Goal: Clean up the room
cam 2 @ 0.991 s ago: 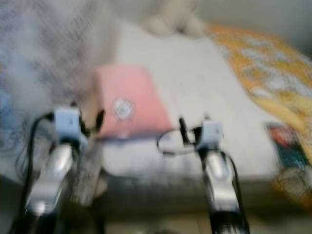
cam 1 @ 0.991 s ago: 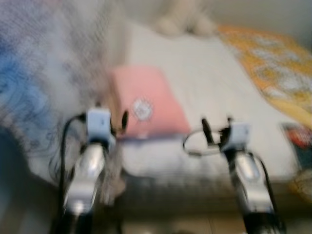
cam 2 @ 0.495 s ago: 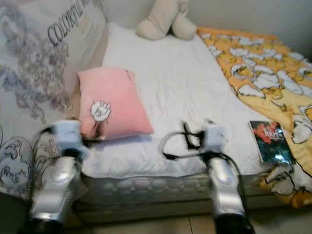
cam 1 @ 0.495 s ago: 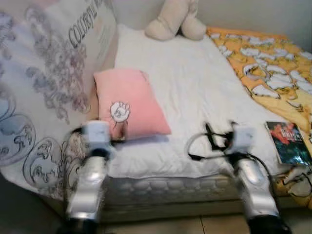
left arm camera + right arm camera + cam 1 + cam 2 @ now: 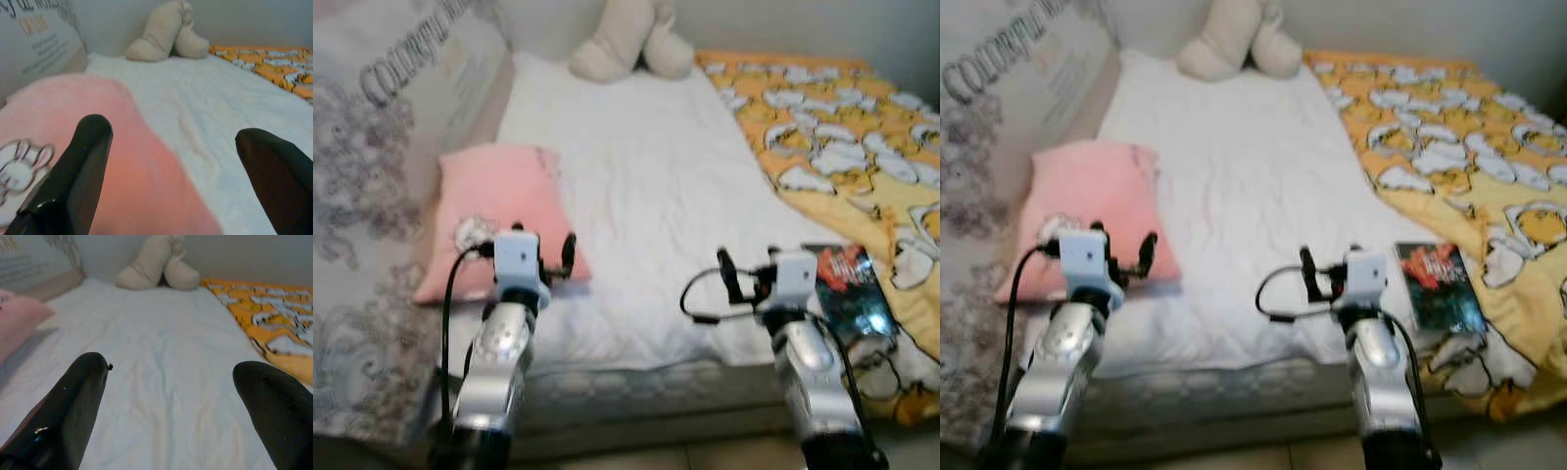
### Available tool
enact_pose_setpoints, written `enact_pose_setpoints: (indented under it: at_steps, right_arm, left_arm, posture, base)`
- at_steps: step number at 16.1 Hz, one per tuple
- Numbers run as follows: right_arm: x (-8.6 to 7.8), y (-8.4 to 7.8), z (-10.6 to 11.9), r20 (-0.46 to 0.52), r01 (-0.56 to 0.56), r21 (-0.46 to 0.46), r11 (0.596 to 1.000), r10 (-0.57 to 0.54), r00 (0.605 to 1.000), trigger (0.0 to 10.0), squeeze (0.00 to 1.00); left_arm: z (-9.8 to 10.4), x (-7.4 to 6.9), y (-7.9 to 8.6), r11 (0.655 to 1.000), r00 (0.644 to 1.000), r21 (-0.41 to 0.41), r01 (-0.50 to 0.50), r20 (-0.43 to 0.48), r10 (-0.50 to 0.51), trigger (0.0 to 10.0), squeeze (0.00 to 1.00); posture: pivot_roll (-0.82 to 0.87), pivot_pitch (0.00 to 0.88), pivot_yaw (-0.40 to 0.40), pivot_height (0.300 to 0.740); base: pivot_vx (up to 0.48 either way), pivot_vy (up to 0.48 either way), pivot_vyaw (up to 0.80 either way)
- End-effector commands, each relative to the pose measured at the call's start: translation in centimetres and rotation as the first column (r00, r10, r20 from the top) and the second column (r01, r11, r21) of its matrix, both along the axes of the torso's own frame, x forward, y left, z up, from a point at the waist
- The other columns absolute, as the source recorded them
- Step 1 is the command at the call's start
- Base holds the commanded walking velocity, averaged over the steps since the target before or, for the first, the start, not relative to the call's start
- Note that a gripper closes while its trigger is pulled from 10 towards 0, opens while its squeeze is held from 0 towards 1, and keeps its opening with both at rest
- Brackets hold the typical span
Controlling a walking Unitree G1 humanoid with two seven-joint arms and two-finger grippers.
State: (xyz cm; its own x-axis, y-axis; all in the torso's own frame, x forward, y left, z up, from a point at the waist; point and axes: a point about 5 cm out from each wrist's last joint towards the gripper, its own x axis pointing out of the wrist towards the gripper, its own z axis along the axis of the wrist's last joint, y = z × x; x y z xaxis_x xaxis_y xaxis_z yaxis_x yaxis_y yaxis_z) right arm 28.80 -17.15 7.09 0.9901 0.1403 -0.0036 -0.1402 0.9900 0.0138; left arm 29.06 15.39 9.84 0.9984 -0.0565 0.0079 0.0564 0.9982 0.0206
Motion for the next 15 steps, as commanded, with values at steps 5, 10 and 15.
enact_pose_setpoints:
  at_steps: [5,10,15]
  right_arm:
    - [1.3,0.6,0.7,0.014,0.008,0.026,1.0,-0.008,1.0,10.0,0.0]
    - [1.6,2.0,0.9,0.02,-0.055,0.027,0.998,0.054,0.998,10.0,0.0]
    - [2.4,3.2,1.3,0.026,-0.063,0.056,0.996,0.062,0.998,10.0,0.0]
  left_arm:
    - [0.3,0.1,1.9,0.995,0.996,-0.041,-0.09,0.006,0.09,10.0,0.0]
    - [0.7,-0.1,3.2,0.988,0.989,-0.057,-0.147,0.018,0.148,10.0,0.0]
    - [2.1,0.5,2.6,0.994,0.992,-0.035,-0.1,0.074,0.102,10.0,0.0]
  posture:
    - [0.02,0.0,-0.028,0.74]
    - [0.04,0.0,-0.062,0.74]
    - [0.07,0.0,-0.052,0.74]
  base:
    - [0.295,-0.376,0.0]
    - [0.302,-0.37,0.0]
    - [0.302,-0.369,0.0]
